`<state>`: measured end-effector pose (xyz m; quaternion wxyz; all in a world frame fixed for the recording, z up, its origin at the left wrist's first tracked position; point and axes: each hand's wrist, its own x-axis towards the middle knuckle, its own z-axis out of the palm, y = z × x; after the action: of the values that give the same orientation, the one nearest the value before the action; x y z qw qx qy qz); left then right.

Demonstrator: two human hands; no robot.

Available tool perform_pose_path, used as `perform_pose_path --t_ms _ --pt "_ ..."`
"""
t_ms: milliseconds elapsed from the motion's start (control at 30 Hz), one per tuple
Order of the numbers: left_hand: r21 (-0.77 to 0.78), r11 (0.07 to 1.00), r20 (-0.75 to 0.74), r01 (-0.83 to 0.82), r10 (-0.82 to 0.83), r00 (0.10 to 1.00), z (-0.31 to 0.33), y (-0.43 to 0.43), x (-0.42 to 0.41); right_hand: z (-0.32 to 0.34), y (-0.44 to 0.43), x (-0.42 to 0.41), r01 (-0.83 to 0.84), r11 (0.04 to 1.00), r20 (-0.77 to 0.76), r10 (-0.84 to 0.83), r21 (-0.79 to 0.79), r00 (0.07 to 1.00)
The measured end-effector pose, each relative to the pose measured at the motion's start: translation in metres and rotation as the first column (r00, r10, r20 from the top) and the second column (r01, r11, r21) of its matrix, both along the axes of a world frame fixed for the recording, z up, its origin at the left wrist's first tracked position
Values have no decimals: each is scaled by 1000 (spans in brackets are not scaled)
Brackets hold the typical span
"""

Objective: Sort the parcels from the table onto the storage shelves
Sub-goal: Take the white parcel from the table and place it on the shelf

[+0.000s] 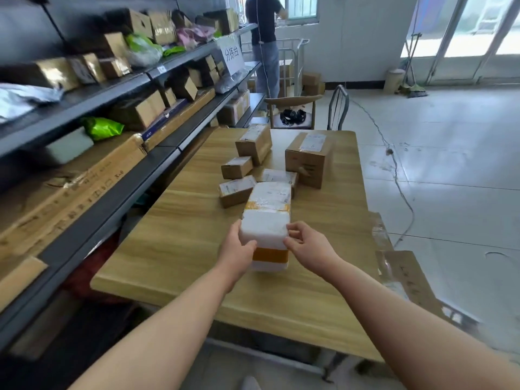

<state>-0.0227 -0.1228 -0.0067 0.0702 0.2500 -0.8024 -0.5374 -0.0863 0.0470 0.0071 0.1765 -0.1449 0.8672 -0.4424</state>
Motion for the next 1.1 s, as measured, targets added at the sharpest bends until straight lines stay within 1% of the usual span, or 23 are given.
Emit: perform_pose_path --t_ms 100,167,233,300,533,600,700,800,900,933,1033,1100 --pt "27 1000 58 -7 6 998 -16 6 28 -17 10 25 -9 999 44 7 52 999" --pt "35 999 88 -21 18 996 -25 8 39 -28 13 37 -31 993 63 24 117 998" --pt "18 999 128 -27 25 991 -34 8 45 -39 15 45 -71 979 92 54 190 994" --pt "-28 999 187 -15 20 982 -40 5 47 -47 15 50 -81 970 116 56 228 992" --pt "-160 986 355 42 18 935 -39 -17 34 -45 -3 28 -50 951 59 34 306 998" --pt "-162 986 352 32 27 936 -37 -24 21 -43 -12 19 -27 949 42 15 313 999" --pt "-95 994 338 45 -10 941 -34 -34 -2 -40 -27 6 -19 946 24 12 323 1000" --pt "-22 986 345 163 -146 927 -32 -44 -20 -42 -43 -3 7 961 35 -17 277 999" --pt "-8 949 401 314 -285 871 -37 -51 -30 -56 -57 -6 4 963 76 -25 268 997" --pt "17 941 416 338 -314 854 -39 -53 -31 -60 -59 -7 0 964 105 -29 265 994" --pt "179 927 380 329 -374 846 -45 -55 -32 -67 -56 -14 -1 964 189 -51 266 981" --pt "210 920 358 330 -387 850 -48 -55 -32 -68 -53 -17 -6 968 244 -57 251 968"
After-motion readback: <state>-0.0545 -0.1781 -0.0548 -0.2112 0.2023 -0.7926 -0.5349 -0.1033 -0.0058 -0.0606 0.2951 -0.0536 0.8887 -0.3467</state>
